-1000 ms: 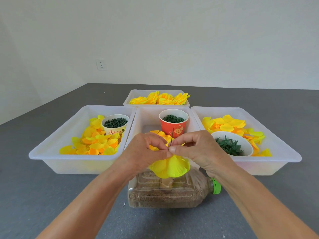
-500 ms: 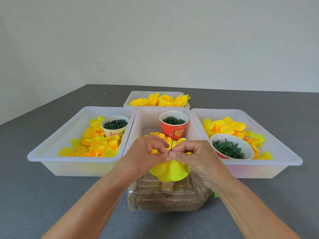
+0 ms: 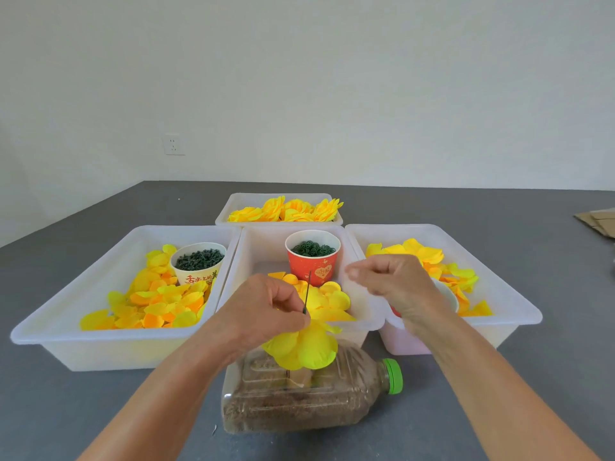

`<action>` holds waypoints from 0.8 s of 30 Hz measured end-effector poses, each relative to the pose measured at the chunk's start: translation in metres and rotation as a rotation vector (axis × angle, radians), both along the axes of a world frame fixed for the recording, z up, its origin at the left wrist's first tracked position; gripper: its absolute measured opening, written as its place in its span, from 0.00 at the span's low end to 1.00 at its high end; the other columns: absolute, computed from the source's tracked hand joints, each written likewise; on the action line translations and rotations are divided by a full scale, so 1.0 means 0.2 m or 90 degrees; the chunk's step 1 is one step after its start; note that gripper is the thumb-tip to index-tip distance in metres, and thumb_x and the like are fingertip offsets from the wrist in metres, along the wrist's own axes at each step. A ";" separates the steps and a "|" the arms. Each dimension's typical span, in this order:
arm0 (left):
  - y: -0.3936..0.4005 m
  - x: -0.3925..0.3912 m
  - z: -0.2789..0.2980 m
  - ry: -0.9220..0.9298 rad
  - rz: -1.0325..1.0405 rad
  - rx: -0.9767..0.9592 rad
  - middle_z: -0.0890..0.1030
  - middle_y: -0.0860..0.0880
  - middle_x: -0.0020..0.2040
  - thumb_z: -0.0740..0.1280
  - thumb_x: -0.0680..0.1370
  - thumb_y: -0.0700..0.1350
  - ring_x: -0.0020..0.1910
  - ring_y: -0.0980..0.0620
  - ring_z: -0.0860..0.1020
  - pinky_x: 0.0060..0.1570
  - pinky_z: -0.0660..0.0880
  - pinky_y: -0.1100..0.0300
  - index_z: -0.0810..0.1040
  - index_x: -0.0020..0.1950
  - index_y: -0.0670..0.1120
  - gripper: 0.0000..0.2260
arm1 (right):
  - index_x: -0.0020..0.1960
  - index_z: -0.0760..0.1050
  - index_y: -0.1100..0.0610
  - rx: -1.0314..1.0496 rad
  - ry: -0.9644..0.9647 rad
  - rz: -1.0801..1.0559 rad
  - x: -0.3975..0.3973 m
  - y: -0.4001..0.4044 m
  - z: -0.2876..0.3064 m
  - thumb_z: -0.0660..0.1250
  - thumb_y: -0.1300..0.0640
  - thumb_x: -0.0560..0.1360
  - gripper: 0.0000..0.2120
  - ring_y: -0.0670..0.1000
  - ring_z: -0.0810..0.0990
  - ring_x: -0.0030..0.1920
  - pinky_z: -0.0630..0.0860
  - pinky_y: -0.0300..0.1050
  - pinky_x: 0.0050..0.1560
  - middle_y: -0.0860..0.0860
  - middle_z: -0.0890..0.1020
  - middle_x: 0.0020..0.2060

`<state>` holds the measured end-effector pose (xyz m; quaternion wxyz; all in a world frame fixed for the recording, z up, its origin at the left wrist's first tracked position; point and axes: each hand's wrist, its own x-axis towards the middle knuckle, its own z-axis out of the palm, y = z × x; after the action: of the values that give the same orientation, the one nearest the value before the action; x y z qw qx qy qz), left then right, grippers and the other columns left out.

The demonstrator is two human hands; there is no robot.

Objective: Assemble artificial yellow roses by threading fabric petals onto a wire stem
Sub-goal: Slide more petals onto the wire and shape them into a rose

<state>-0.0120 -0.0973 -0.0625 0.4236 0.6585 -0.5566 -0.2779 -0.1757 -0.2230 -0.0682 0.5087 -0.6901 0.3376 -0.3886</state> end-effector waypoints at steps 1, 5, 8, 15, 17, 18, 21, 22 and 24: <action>0.00 0.00 0.00 0.000 -0.006 0.005 0.82 0.37 0.41 0.71 0.69 0.32 0.39 0.49 0.76 0.42 0.72 0.56 0.77 0.28 0.45 0.12 | 0.40 0.82 0.57 -0.022 0.007 -0.060 -0.02 -0.07 0.01 0.72 0.64 0.70 0.03 0.36 0.76 0.28 0.70 0.28 0.31 0.43 0.82 0.29; 0.00 0.01 0.00 0.013 -0.018 0.018 0.82 0.38 0.41 0.71 0.70 0.32 0.38 0.51 0.76 0.40 0.71 0.60 0.78 0.31 0.42 0.09 | 0.41 0.82 0.61 -0.096 0.129 -0.255 -0.13 -0.36 0.03 0.70 0.62 0.71 0.03 0.48 0.78 0.40 0.75 0.46 0.48 0.55 0.84 0.41; -0.01 0.01 -0.01 0.030 -0.014 0.023 0.83 0.41 0.40 0.72 0.70 0.34 0.38 0.53 0.77 0.40 0.72 0.61 0.80 0.37 0.36 0.03 | 0.45 0.81 0.65 -0.127 0.317 -0.334 -0.19 -0.54 0.00 0.68 0.62 0.71 0.07 0.53 0.76 0.39 0.76 0.48 0.45 0.60 0.83 0.44; -0.03 0.02 0.00 0.026 -0.032 0.031 0.83 0.42 0.39 0.72 0.69 0.33 0.37 0.55 0.78 0.38 0.73 0.66 0.80 0.36 0.35 0.03 | 0.40 0.77 0.51 -0.176 0.497 -0.294 -0.14 -0.68 -0.07 0.69 0.45 0.70 0.10 0.54 0.75 0.52 0.71 0.46 0.51 0.45 0.77 0.42; -0.03 0.02 0.00 0.029 -0.040 0.029 0.84 0.43 0.38 0.72 0.69 0.33 0.36 0.56 0.78 0.37 0.73 0.67 0.80 0.37 0.34 0.03 | 0.28 0.68 0.54 -0.205 0.528 -0.307 -0.06 -0.69 -0.09 0.66 0.40 0.70 0.21 0.55 0.74 0.42 0.68 0.44 0.42 0.48 0.72 0.30; -0.03 0.02 0.00 0.031 -0.042 0.028 0.84 0.44 0.38 0.72 0.69 0.33 0.36 0.56 0.78 0.38 0.74 0.67 0.80 0.38 0.34 0.03 | 0.28 0.65 0.55 -0.205 0.548 -0.322 -0.02 -0.69 -0.10 0.65 0.38 0.69 0.23 0.55 0.73 0.40 0.68 0.44 0.41 0.49 0.71 0.28; -0.04 0.02 0.00 0.038 -0.043 0.026 0.84 0.46 0.37 0.72 0.70 0.32 0.37 0.56 0.79 0.40 0.75 0.66 0.80 0.37 0.35 0.03 | 0.32 0.68 0.56 -0.174 0.595 -0.336 0.08 -0.72 -0.15 0.66 0.41 0.68 0.19 0.55 0.75 0.39 0.69 0.43 0.40 0.50 0.73 0.30; -0.04 0.03 0.00 0.039 -0.043 0.027 0.84 0.47 0.37 0.72 0.70 0.33 0.37 0.56 0.79 0.40 0.75 0.66 0.80 0.37 0.35 0.03 | 0.34 0.70 0.56 -0.158 0.598 -0.328 0.10 -0.73 -0.17 0.66 0.45 0.68 0.15 0.55 0.76 0.40 0.70 0.43 0.40 0.50 0.74 0.31; -0.03 0.03 0.01 0.040 -0.044 0.028 0.83 0.48 0.36 0.72 0.70 0.33 0.38 0.56 0.79 0.40 0.75 0.66 0.81 0.36 0.37 0.03 | 0.36 0.71 0.58 -0.113 0.568 -0.319 0.11 -0.75 -0.19 0.64 0.54 0.71 0.08 0.56 0.76 0.41 0.71 0.44 0.42 0.52 0.74 0.33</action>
<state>-0.0066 -0.1042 -0.0610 0.4168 0.6387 -0.5592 -0.3251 -0.1531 -0.3736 -0.1069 0.1461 -0.7274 0.6418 -0.1939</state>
